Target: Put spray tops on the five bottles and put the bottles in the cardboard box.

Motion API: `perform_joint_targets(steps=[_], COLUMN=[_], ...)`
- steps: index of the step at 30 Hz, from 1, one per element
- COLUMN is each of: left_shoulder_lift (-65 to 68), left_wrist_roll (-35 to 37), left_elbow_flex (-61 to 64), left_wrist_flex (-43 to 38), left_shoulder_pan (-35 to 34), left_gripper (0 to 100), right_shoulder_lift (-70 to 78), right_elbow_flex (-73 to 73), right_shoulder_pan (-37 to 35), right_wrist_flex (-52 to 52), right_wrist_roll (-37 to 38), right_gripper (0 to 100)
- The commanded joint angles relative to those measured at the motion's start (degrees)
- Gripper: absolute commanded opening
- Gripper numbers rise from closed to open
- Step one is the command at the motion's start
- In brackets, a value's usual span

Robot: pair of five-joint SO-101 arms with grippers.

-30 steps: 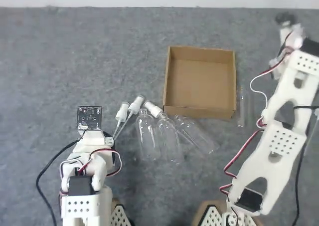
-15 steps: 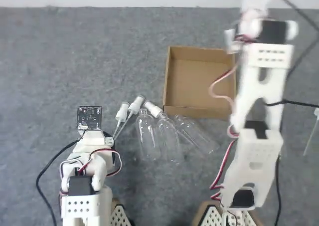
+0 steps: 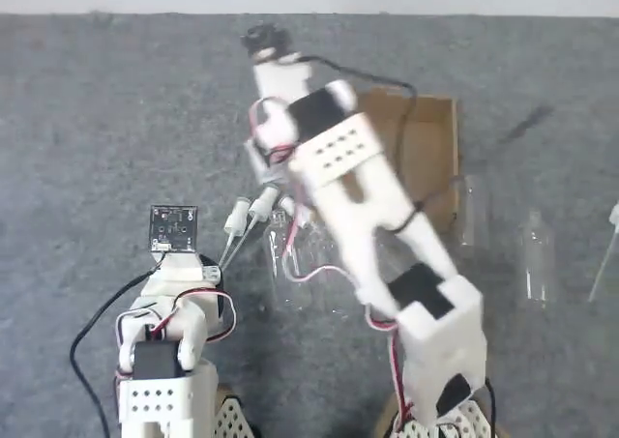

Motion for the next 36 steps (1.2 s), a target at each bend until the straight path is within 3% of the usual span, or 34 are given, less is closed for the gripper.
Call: perform_joint_targets(steps=[1, 4, 8, 14, 20, 27, 30, 33, 36], left_shoulder_lift=[-0.7, -0.7, -0.7, -0.7, -0.7, -0.7, -0.7, -0.7, -0.7], left_wrist_roll=[-0.1, -0.1, -0.1, -0.1, -0.1, -0.1, -0.1, -0.1, -0.1], left_elbow_flex=[-0.3, -0.3, -0.3, -0.3, -0.3, -0.3, -0.3, -0.3, -0.3], left_wrist_flex=[0.4, 0.4, 0.5, 0.5, 0.5, 0.5, 0.5, 0.5, 0.5], left_shoulder_pan=[-0.2, -0.2, -0.2, -0.2, -0.2, -0.2, -0.2, -0.2, -0.2], left_gripper=[1, 1, 1, 1, 1, 1, 1, 1, 1], right_shoulder_lift=[2.4, 6.7, 9.3, 9.6, 7.5, -2.3, -8.0, -13.1, -19.9], right_elbow_flex=[-0.1, -0.1, -0.4, -0.4, -1.8, -10.6, -10.5, -7.5, -1.8], right_shoulder_pan=[-2.9, -4.1, -4.2, -4.4, -3.7, 2.8, 6.7, 11.1, 17.8], right_wrist_flex=[-4.4, -6.4, -7.3, -5.7, -1.8, 11.4, 12.2, 12.2, 12.3], right_wrist_roll=[-9.2, -13.8, -14.6, -14.5, -14.3, -4.7, -0.1, 7.8, 18.0], right_gripper=[5.3, 5.3, 6.2, 23.6, 24.3, 23.4, 15.6, 9.6, 10.7])
